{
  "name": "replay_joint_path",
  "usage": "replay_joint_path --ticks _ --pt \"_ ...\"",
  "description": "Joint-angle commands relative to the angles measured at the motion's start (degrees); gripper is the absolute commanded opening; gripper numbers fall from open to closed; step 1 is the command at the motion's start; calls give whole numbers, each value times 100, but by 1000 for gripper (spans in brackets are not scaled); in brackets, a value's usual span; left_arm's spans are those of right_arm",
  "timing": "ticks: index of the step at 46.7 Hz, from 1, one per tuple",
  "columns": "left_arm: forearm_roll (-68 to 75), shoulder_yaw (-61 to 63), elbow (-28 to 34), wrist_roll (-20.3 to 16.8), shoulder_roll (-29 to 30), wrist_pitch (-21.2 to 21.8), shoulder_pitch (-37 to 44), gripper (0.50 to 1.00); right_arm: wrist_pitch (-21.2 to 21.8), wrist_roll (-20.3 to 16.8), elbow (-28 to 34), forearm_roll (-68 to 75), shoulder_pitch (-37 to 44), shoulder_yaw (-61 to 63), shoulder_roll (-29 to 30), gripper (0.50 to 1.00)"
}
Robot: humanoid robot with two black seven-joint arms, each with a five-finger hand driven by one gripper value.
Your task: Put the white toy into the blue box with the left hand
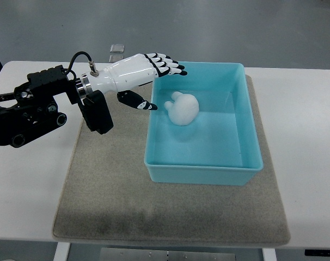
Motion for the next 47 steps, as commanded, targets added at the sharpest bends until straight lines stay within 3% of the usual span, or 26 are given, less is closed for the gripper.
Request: replay_joint_path --ticks 1,13,24,47 --pt "-1 14 -10 0 -151 2 13 994 0 -1 1 5 -3 0 0 936" --pt "-238 -91 60 0 -169 28 -31 994 9 -1 1 5 -3 0 0 936" --pt "-2162 -188 385 0 -178 19 -84 994 0 -1 -7 5 -3 0 0 936" --pt "-5132 -328 403 0 -143 20 -66 994 0 -1 1 5 -3 0 0 936"
